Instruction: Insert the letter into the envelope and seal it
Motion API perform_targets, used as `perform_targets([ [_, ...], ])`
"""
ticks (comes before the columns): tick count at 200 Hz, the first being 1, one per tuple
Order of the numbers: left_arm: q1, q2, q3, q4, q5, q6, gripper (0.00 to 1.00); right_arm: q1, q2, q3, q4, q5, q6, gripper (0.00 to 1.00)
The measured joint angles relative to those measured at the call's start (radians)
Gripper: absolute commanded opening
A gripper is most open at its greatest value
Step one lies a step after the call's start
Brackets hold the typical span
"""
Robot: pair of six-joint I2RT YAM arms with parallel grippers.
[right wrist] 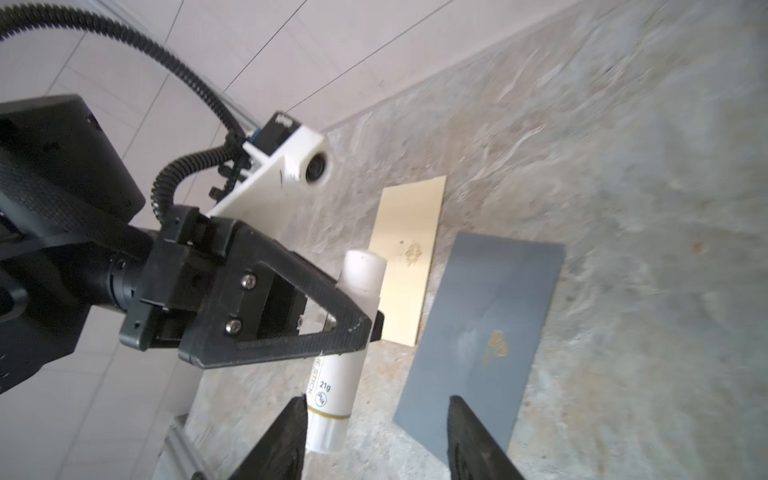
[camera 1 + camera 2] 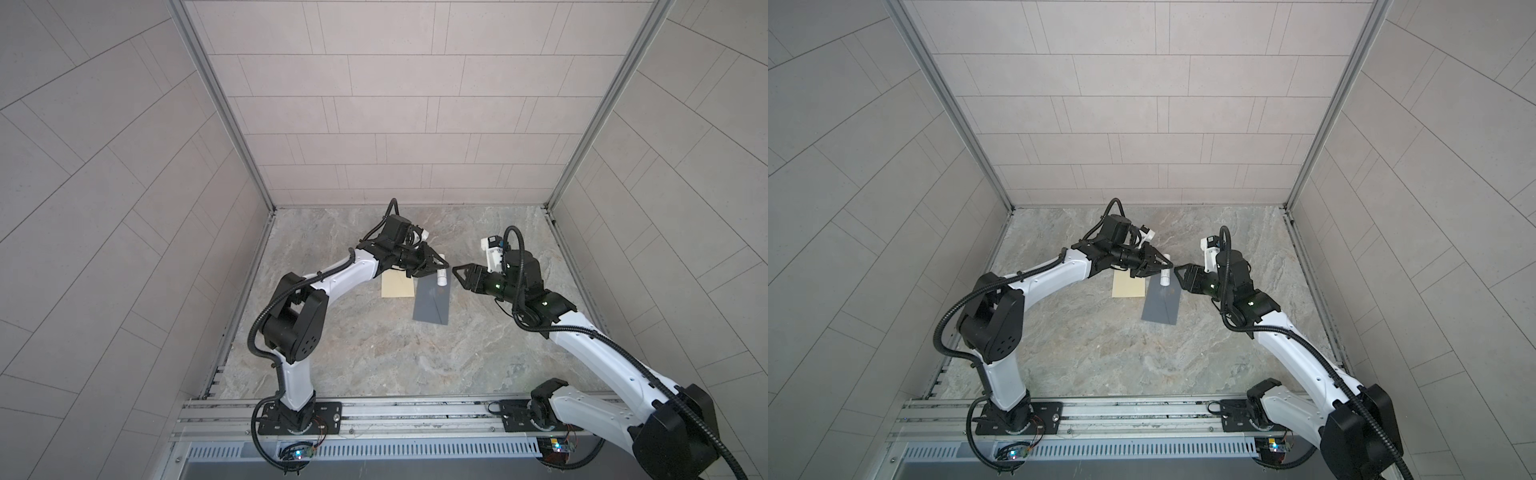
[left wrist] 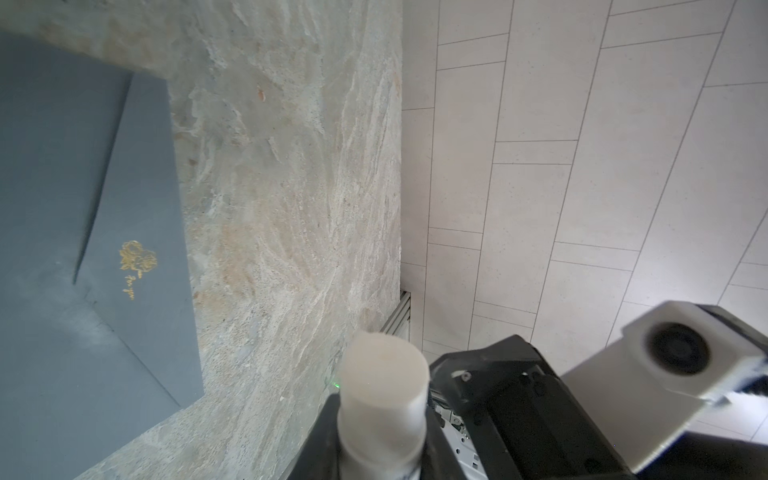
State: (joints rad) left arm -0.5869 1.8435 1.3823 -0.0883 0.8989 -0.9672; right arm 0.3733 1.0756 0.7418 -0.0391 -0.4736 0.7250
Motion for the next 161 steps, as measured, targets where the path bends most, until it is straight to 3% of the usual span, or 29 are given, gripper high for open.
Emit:
perform_targets([
  [44, -0.006, -0.018, -0.001, 0.051, 0.022, 0.000, 0.00, 0.000, 0.074, -0.030, 0.142, -0.187, 0.086, 0.45],
  [72, -0.009, -0.019, -0.001, 0.072, 0.019, 0.000, 0.00, 0.000, 0.088, -0.030, 0.178, -0.209, 0.128, 0.24],
  [95, -0.006, -0.019, -0.001, 0.086, 0.004, 0.003, 0.00, -0.002, 0.096, -0.019, 0.167, -0.194, 0.145, 0.12],
  [125, -0.006, -0.019, -0.001, 0.075, -0.023, -0.007, 0.00, 0.067, 0.107, 0.089, -0.035, -0.024, 0.068, 0.06],
  [161, -0.009, -0.019, 0.005, 0.007, -0.069, -0.045, 0.00, 0.278, 0.193, 0.282, -0.339, 0.431, -0.069, 0.03],
])
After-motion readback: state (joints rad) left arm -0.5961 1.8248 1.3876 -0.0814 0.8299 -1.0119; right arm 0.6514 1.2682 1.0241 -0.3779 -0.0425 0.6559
